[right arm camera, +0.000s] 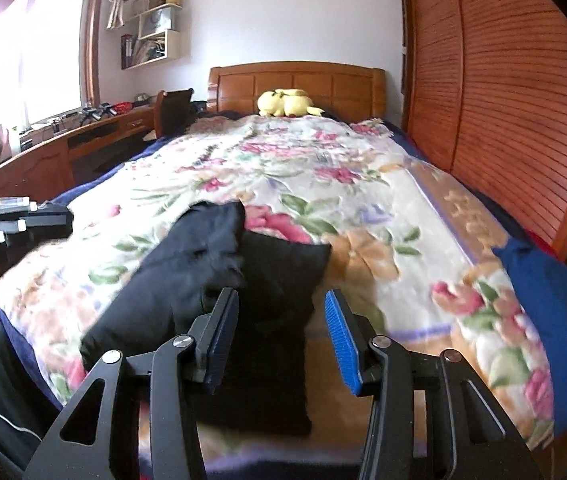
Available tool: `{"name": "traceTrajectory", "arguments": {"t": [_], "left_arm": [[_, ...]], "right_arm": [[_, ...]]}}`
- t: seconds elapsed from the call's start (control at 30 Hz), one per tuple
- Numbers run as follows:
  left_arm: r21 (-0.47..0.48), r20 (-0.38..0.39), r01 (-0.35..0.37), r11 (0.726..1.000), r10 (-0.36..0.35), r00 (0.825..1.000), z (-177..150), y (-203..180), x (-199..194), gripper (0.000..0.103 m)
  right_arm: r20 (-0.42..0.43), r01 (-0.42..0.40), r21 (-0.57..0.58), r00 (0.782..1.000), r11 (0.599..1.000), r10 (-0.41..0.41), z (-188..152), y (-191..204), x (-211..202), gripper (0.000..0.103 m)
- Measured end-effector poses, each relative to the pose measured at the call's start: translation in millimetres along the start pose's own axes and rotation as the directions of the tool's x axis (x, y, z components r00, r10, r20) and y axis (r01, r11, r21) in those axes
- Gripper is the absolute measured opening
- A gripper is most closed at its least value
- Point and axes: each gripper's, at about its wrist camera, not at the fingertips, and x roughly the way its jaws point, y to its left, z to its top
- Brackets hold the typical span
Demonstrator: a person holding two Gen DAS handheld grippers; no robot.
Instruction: Fold large clothes
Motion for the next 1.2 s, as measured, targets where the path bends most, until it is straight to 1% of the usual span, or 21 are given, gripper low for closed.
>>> {"name": "traceTrajectory", "arguments": {"t": [0.13,0.27,0.37,0.47,0.6,0.73,0.8,0.93,1.07,1.2], "left_arm": [[-0.027,-0.010,-0.049,0.998,0.048,0.999,-20,20,0,0.032],[-0.069,-0.026,-0.076,0.995,0.074,0.997,-37,39,1,0.032],[-0.098,-0.037,-0.086,0.992,0.082,0.996,-48,51,1,0.032],[-0.120,-0.052,-0.097,0.988,0.091,0.994,-57,60,4,0.032],[-0.147,-0.062,-0.100,0.984,0.092,0.994,-67,69,6,0.032],[-0.168,-0.070,-0.098,0.981,0.087,0.994,-75,73,8,0.032],[-0.172,-0.074,-0.095,0.980,0.083,0.994,-79,74,9,0.032],[-0.170,-0.080,-0.095,0.981,0.082,0.993,-84,73,9,0.032],[-0.175,-0.088,-0.089,0.981,0.074,0.993,-88,74,10,0.032],[-0.177,-0.101,-0.082,0.981,0.065,0.993,-91,73,15,0.032]], "right_arm": [[-0.018,-0.034,-0.038,0.999,0.999,0.033,16,15,18,0.054],[-0.070,-0.064,-0.049,0.996,0.997,0.060,23,20,43,0.054],[-0.093,-0.078,-0.049,0.993,0.996,0.073,27,22,52,0.054],[-0.094,-0.081,-0.057,0.993,0.995,0.075,34,26,53,0.054],[-0.078,-0.067,-0.102,0.995,0.993,0.059,41,36,46,0.055],[-0.080,-0.076,-0.143,0.995,0.987,0.065,36,43,44,0.061],[-0.100,-0.081,-0.153,0.993,0.985,0.066,32,44,48,0.062],[-0.171,-0.086,-0.132,0.983,0.987,0.063,19,37,68,0.063],[-0.235,-0.104,-0.075,0.968,0.992,0.084,7,25,86,0.063],[-0.260,-0.132,-0.034,0.958,0.991,0.119,5,16,94,0.063]]}}
